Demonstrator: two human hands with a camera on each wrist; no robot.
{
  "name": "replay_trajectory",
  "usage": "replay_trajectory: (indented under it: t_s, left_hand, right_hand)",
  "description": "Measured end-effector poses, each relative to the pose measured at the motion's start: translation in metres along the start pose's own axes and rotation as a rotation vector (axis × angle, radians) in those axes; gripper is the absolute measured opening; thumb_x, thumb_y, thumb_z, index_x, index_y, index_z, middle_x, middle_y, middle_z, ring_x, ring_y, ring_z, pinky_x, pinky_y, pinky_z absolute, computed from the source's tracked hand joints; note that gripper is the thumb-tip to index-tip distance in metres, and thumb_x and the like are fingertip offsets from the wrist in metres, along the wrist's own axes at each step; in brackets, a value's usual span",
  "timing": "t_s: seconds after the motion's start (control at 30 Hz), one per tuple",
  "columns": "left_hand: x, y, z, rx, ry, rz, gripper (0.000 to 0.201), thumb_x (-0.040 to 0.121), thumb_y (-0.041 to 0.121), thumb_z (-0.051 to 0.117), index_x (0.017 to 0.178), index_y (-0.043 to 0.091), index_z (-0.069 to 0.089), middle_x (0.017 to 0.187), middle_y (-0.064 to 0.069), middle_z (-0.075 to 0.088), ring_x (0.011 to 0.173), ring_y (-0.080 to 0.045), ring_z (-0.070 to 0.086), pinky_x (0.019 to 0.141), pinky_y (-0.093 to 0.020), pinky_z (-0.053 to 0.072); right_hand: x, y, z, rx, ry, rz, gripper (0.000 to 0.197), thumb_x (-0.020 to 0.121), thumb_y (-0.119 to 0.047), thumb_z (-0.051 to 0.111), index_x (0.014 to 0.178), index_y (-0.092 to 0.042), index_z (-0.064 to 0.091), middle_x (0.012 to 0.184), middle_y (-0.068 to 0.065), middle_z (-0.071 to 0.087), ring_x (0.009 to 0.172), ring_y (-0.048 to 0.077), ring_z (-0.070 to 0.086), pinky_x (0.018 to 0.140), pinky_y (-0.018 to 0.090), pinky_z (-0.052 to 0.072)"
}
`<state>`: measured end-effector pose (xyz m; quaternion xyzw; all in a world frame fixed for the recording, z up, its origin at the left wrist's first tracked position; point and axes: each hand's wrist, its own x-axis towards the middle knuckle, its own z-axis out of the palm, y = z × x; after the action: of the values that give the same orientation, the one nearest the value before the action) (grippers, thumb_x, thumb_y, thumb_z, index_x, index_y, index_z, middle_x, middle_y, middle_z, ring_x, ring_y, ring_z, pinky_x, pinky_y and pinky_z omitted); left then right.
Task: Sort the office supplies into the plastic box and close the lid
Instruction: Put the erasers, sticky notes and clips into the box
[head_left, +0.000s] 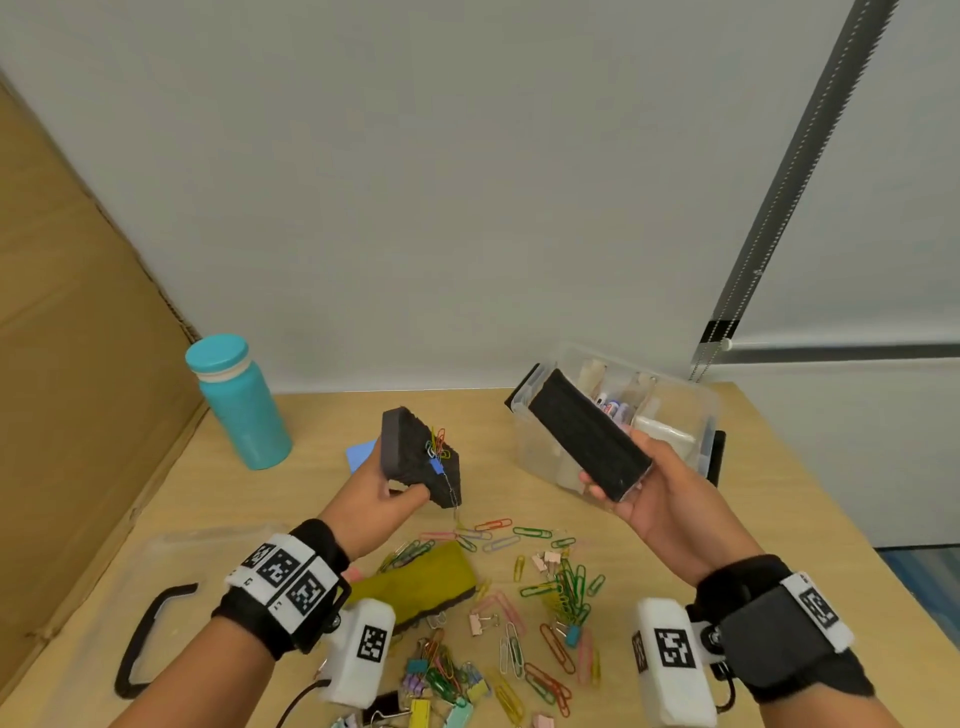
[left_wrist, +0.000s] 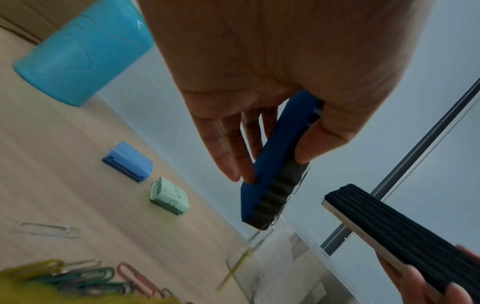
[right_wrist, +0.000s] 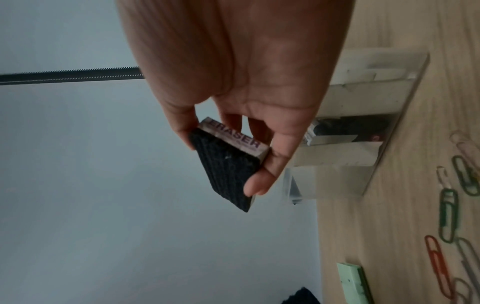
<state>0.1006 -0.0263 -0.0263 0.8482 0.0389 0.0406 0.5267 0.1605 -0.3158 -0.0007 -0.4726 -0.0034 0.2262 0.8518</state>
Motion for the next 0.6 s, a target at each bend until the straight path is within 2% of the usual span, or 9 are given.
replay_trajectory:
  t_s: [0.07, 0.2, 0.23, 0.3, 0.33, 0.37, 0.43, 0.53, 0.6]
  left_hand:
    - [0.0, 0.001, -0.001, -0.003, 0.012, 0.004, 0.032, 0.087, 0.005, 0.061, 0.114, 0.02, 0.053, 0.109, 0.015, 0.056, 0.092, 0.026, 0.05, 0.07, 0.006, 0.037]
    - [-0.001, -0.002, -0.002, 0.017, 0.019, 0.005, 0.032, 0.088, -0.001, 0.057, 0.112, 0.02, 0.052, 0.108, 0.015, 0.055, 0.09, 0.028, 0.048, 0.069, 0.008, 0.036]
    - [-0.001, -0.002, -0.003, 0.02, 0.021, 0.007, 0.032, 0.088, -0.001, 0.057, 0.113, 0.019, 0.052, 0.108, 0.015, 0.055, 0.089, 0.028, 0.048, 0.069, 0.008, 0.036]
    - [-0.001, -0.003, -0.002, 0.017, 0.03, 0.014, 0.033, 0.087, -0.002, 0.057, 0.112, 0.019, 0.052, 0.107, 0.014, 0.055, 0.088, 0.028, 0.049, 0.069, 0.007, 0.037]
    - [-0.001, -0.003, -0.002, 0.012, 0.031, 0.013, 0.033, 0.087, -0.002, 0.057, 0.111, 0.02, 0.051, 0.106, 0.014, 0.055, 0.088, 0.028, 0.049, 0.068, 0.007, 0.037]
    - [-0.001, -0.003, -0.002, 0.007, 0.033, 0.014, 0.033, 0.087, -0.003, 0.057, 0.111, 0.019, 0.051, 0.105, 0.015, 0.054, 0.087, 0.028, 0.049, 0.067, 0.007, 0.037]
    - [-0.002, -0.002, -0.002, 0.004, 0.037, 0.012, 0.034, 0.087, -0.004, 0.057, 0.113, 0.018, 0.05, 0.104, 0.015, 0.054, 0.087, 0.029, 0.049, 0.067, 0.008, 0.037]
    - [-0.003, -0.002, -0.003, -0.007, 0.049, 0.013, 0.037, 0.087, -0.004, 0.057, 0.112, 0.022, 0.048, 0.105, 0.013, 0.055, 0.088, 0.029, 0.049, 0.068, 0.008, 0.037]
    - [-0.005, -0.002, -0.006, -0.019, 0.056, 0.011, 0.039, 0.087, -0.004, 0.057, 0.107, 0.028, 0.048, 0.104, 0.015, 0.055, 0.087, 0.029, 0.049, 0.069, 0.008, 0.037]
  right_hand:
    - [0.003, -0.005, 0.0, 0.058, 0.026, -0.011, 0.044, 0.093, -0.035, 0.049, 0.131, -0.014, 0.052, 0.125, 0.02, 0.06, 0.104, 0.032, 0.063, 0.073, 0.031, 0.059]
    - [0.013, -0.015, 0.002, 0.088, 0.111, -0.033, 0.037, 0.097, -0.033, 0.047, 0.127, -0.012, 0.053, 0.124, 0.019, 0.06, 0.105, 0.031, 0.062, 0.075, 0.031, 0.058]
    - [0.017, -0.018, 0.004, -0.019, 0.15, -0.063, 0.032, 0.097, -0.032, 0.047, 0.121, -0.013, 0.056, 0.122, 0.019, 0.06, 0.106, 0.03, 0.062, 0.079, 0.033, 0.058]
    - [0.028, -0.027, 0.012, -0.458, 0.254, -0.161, 0.023, 0.097, -0.032, 0.048, 0.109, -0.018, 0.062, 0.116, 0.017, 0.059, 0.102, 0.026, 0.062, 0.085, 0.038, 0.056]
    - [0.035, -0.03, 0.017, -0.682, 0.313, -0.223, 0.024, 0.096, -0.033, 0.048, 0.107, -0.019, 0.064, 0.112, 0.015, 0.061, 0.094, 0.022, 0.062, 0.08, 0.036, 0.056]
    - [0.043, -0.033, 0.021, -0.879, 0.36, -0.293, 0.026, 0.096, -0.034, 0.048, 0.108, -0.019, 0.065, 0.107, 0.01, 0.063, 0.085, 0.017, 0.062, 0.07, 0.03, 0.055]
    - [0.063, -0.037, 0.03, -1.227, 0.422, -0.414, 0.029, 0.095, -0.034, 0.048, 0.109, -0.017, 0.067, 0.093, 0.002, 0.066, 0.072, 0.01, 0.059, 0.057, 0.021, 0.045]
    - [0.093, -0.035, 0.039, -1.592, 0.468, -0.437, 0.032, 0.092, -0.037, 0.049, 0.087, -0.013, 0.07, 0.072, 0.004, 0.065, 0.066, 0.019, 0.061, 0.06, 0.029, 0.052]
    - [0.113, -0.03, 0.044, -1.74, 0.459, -0.381, 0.035, 0.089, -0.039, 0.051, 0.076, -0.011, 0.066, 0.068, 0.007, 0.062, 0.072, 0.026, 0.06, 0.062, 0.032, 0.051]
